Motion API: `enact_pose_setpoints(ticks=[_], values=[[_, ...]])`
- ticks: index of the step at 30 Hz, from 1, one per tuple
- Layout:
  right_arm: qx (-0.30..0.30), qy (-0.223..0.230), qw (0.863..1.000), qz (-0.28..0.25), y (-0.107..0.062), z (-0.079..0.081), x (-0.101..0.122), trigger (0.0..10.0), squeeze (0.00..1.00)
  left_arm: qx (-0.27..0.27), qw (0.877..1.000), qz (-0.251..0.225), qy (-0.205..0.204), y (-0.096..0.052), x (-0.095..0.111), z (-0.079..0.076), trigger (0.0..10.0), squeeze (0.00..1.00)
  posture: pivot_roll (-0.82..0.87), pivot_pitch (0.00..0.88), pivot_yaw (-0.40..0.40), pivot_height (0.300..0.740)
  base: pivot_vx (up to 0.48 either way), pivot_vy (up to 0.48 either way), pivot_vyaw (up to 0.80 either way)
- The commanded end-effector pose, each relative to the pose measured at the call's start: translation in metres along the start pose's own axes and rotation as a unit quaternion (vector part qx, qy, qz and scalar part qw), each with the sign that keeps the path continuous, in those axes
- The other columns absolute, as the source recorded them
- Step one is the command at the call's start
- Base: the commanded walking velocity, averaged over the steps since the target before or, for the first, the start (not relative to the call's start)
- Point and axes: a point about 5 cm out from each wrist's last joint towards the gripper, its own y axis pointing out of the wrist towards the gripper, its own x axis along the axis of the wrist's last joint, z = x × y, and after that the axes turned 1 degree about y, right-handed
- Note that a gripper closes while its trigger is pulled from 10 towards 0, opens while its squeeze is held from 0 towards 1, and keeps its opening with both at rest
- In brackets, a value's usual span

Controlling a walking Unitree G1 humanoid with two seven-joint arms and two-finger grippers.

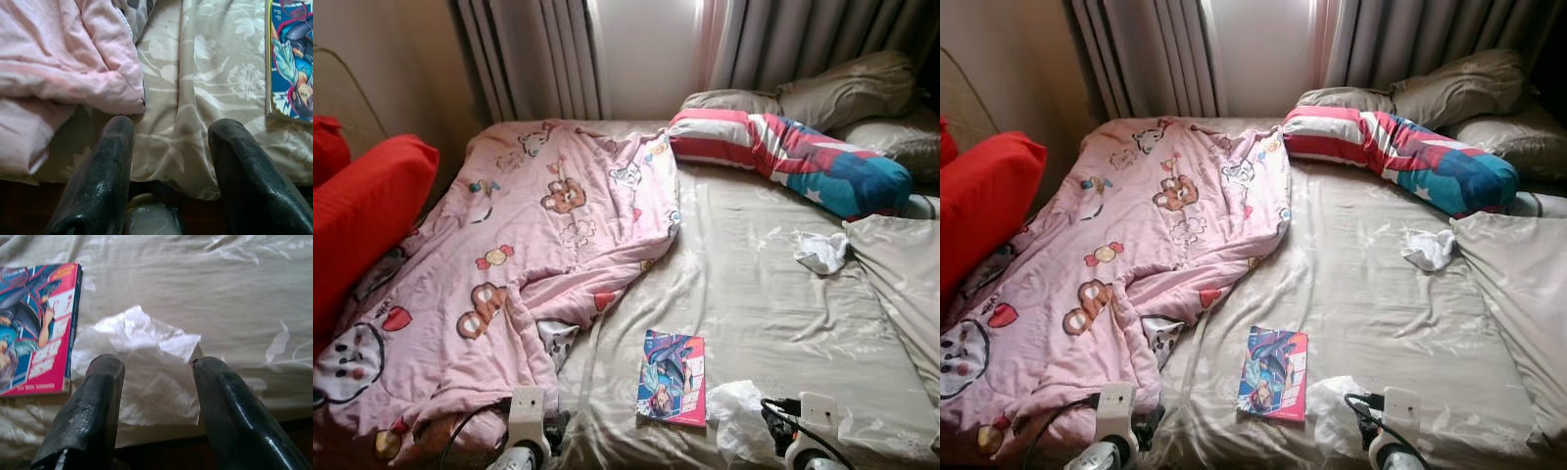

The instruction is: Clean up the room

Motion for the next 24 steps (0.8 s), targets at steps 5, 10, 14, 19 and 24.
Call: enact_pose_setpoints(ticks=[5, 10, 14, 19, 24], values=[[0.01, -0.003, 1.0, -0.002, -0.003, 0.002, -0.006, 10.0, 0.0, -0.016, 0.994, -0.111, 0.01, 0.027, 0.108, -0.007, 10.0, 0.0, -0.11, 0.046, 0.043, 0.656, 0.0, 0.0, 0.0], [0.017, -0.004, 1.0, -0.012, -0.006, 0.002, -0.01, 10.0, 0.0, -0.024, 0.986, -0.165, 0.019, 0.027, 0.135, -0.008, 10.0, 0.0, -0.1, 0.101, 0.048, 0.656, 0.0, 0.0, 0.0], [0.022, -0.001, 1.0, -0.017, -0.01, 0.001, -0.016, 10.0, 0.0, -0.028, 0.979, -0.2, 0.023, 0.023, 0.141, -0.007, 10.0, 0.0, -0.09, 0.136, 0.038, 0.656, 0.0, 0.0, 0.0], [0.029, 0.0, 0.999, -0.024, -0.016, -0.001, -0.024, 10.0, 0.0, -0.035, 0.975, -0.216, 0.027, 0.022, 0.142, -0.011, 10.0, 0.0, -0.08, 0.182, 0.03, 0.656, 0.0, 0.0, 0.0], [0.037, -0.002, 0.998, -0.042, -0.024, -0.003, -0.031, 10.0, 0.0, -0.04, 0.977, -0.203, 0.043, 0.02, 0.126, -0.011, 10.0, 0.0, -0.09, 0.223, 0.031, 0.656, 0.0, 0.0, 0.0]])
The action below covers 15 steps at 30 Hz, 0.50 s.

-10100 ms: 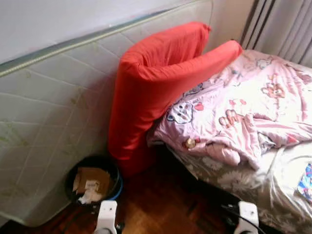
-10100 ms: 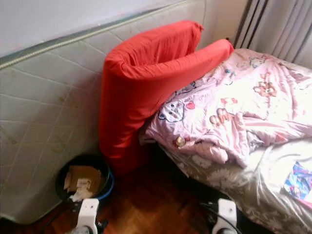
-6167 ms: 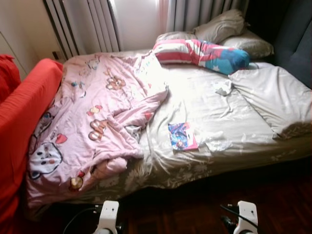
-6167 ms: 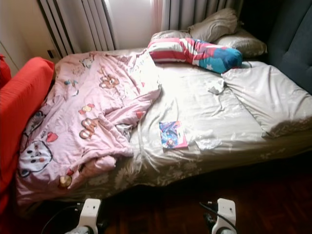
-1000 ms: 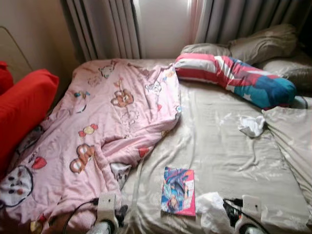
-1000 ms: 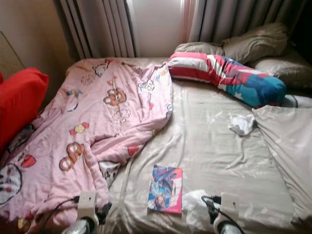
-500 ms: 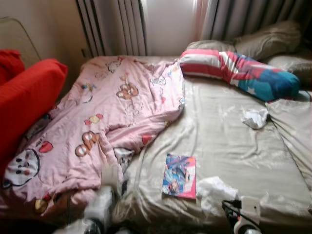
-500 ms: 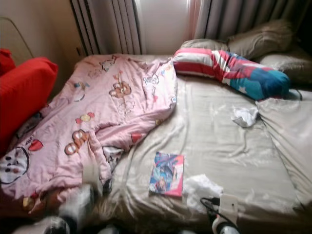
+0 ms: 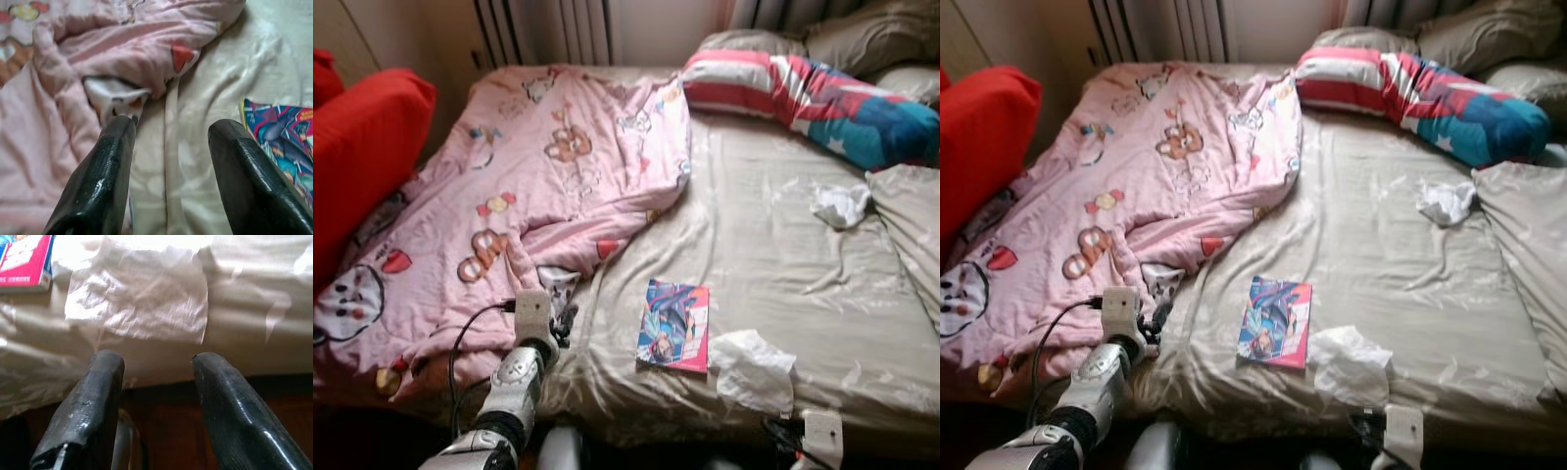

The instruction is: Clean up the room

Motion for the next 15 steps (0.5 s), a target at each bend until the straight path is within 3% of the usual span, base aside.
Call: enact_pose_setpoints(ticks=[1, 4, 5, 6, 7, 15], values=[[0.003, 0.0, 1.0, -0.005, -0.005, -0.001, -0.005, 10.0, 0.0, -0.004, 1.0, 0.029, 0.009, -0.01, -0.018, 0.002, 10.0, 0.0, -0.09, 0.227, 0.031, 0.656, 0.0, 0.0, 0.0], [0.01, -0.018, 1.0, -0.016, -0.008, -0.002, -0.006, 10.0, 0.0, 0.002, 0.999, 0.042, 0.011, -0.02, -0.03, 0.008, 10.0, 0.0, -0.09, 0.243, 0.028, 0.656, 0.0, 0.0, 0.0], [0.054, -0.049, 0.986, -0.148, 0.038, 0.044, 0.088, 10.0, 0.0, 0.004, 0.999, 0.043, 0.011, -0.023, -0.034, 0.009, 10.0, 0.0, -0.09, 0.246, 0.024, 0.656, 0.0, 0.0, 0.0], [0.068, -0.059, 0.978, -0.189, 0.046, 0.061, 0.12, 10.0, 0.0, 0.005, 0.999, 0.043, 0.011, -0.025, -0.036, 0.01, 10.0, 0.0, -0.09, 0.249, 0.021, 0.656, 0.0, 0.0, 0.0], [0.074, -0.064, 0.973, -0.21, 0.049, 0.069, 0.137, 10.0, 0.0, 0.006, 0.999, 0.042, 0.011, -0.027, -0.037, 0.011, 10.0, 0.0, -0.09, 0.251, 0.018, 0.656, 0.0, 0.0, 0.0], [0.076, -0.069, 0.967, -0.232, 0.05, 0.075, 0.149, 10.0, 0.0, -0.005, 1.0, 0.013, 0.014, -0.019, -0.023, 0.003, 10.0, 0.0, -0.1, 0.27, 0.01, 0.637, 0.0, 0.0, 0.0]])
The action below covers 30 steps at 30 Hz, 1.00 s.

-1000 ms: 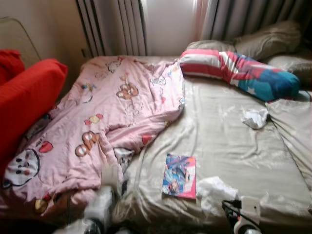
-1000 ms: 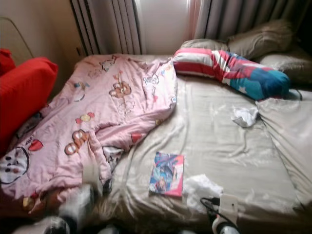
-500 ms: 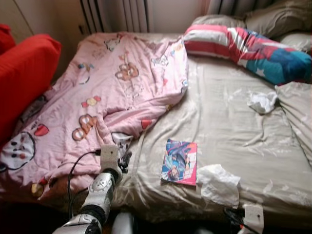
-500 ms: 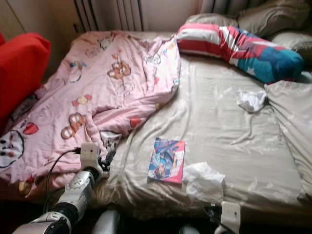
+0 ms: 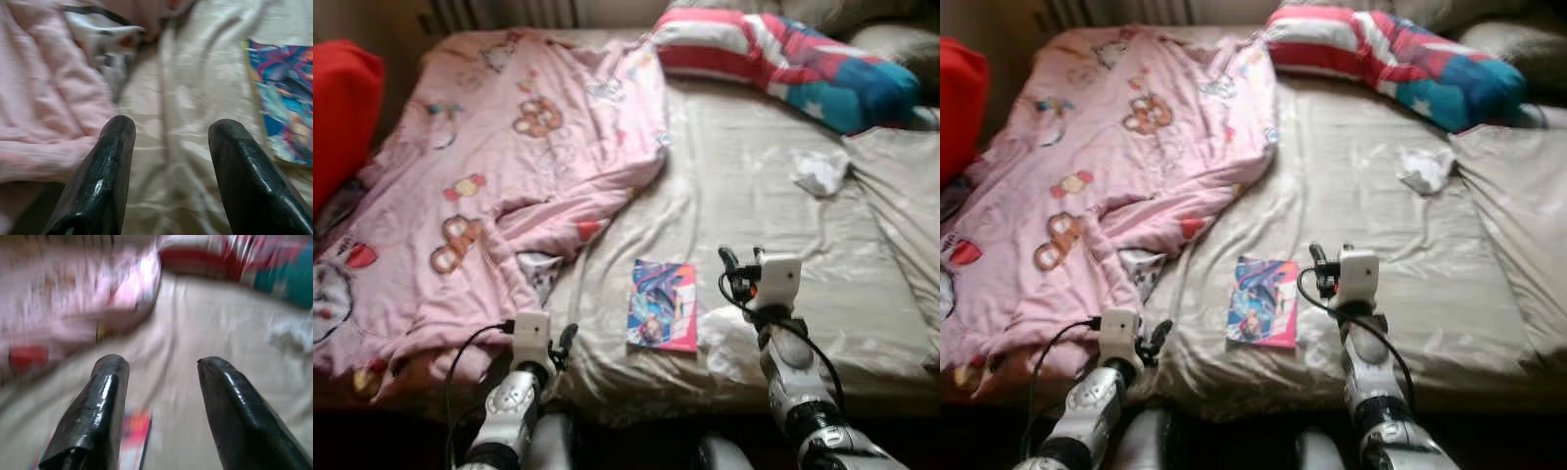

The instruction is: Clean up the room

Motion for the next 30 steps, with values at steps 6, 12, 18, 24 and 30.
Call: enact_pose_setpoints(ticks=[6, 12, 18, 24, 30], values=[[-0.018, 0.017, 0.998, 0.063, -0.016, -0.002, -0.028, 10.0, 0.0, -0.016, 1.0, -0.026, -0.001, 0.008, 0.015, -0.011, 10.0, 0.0, -0.1, 0.278, 0.011, 0.637, 0.0, 0.0, 0.0], [-0.026, 0.022, 0.997, 0.062, -0.019, -0.001, -0.03, 10.0, 0.0, -0.018, 0.999, -0.04, -0.001, 0.009, 0.021, -0.012, 10.0, 0.0, -0.1, 0.284, 0.011, 0.637, 0.0, 0.0, 0.0], [-0.034, 0.021, 0.996, 0.085, -0.031, -0.002, -0.043, 10.0, 0.0, -0.018, 0.999, -0.04, 0.0, 0.003, 0.015, -0.01, 10.0, 0.0, -0.11, 0.283, 0.012, 0.637, 0.0, 0.0, 0.0], [-0.037, 0.025, 0.994, 0.095, -0.035, 0.0, -0.048, 10.0, 0.0, -0.023, 0.999, -0.038, 0.002, 0.002, 0.014, -0.012, 10.0, 0.0, -0.1, 0.277, 0.014, 0.637, 0.0, 0.0, 0.0], [-0.037, 0.031, 0.993, 0.103, -0.035, 0.003, -0.05, 10.0, 0.0, -0.031, 0.999, -0.035, 0.001, 0.003, 0.016, -0.016, 10.0, 0.0, -0.1, 0.27, 0.016, 0.637, 0.0, 0.0, 0.0]])
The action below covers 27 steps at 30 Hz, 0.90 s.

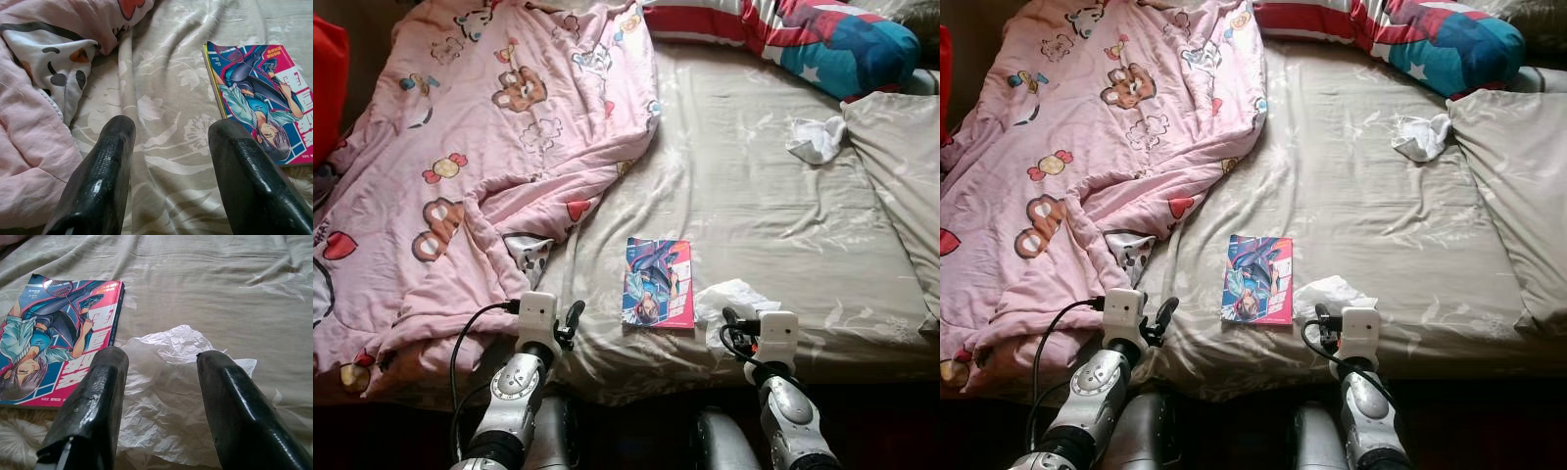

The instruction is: Clean up the room

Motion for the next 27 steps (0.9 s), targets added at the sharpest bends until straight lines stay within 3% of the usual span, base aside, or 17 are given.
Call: enact_pose_setpoints(ticks=[1, 22, 27], values=[[-0.005, 0.008, 1.0, 0.018, -0.005, 0.0, -0.009, 10.0, 0.0, 0.0, 1.0, 0.009, -0.008, -0.003, -0.005, 0.0, 10.0, 0.0, -0.1, 0.27, 0.016, 0.637, 0.0, 0.0, 0.0], [-0.011, 0.014, 0.999, 0.037, -0.006, 0.004, -0.015, 10.0, 0.0, 0.0, 1.0, 0.01, -0.003, -0.001, -0.001, 0.002, 10.0, 0.0, -0.1, 0.284, 0.024, 0.637, 0.345, 0.0, 0.0], [-0.012, 0.011, 0.999, 0.051, -0.007, 0.003, -0.019, 10.0, 0.0, -0.012, 1.0, 0.01, -0.005, -0.001, 0.0, -0.001, 10.0, 0.0, -0.1, 0.285, 0.024, 0.637, 0.0, 0.0, 0.0]])
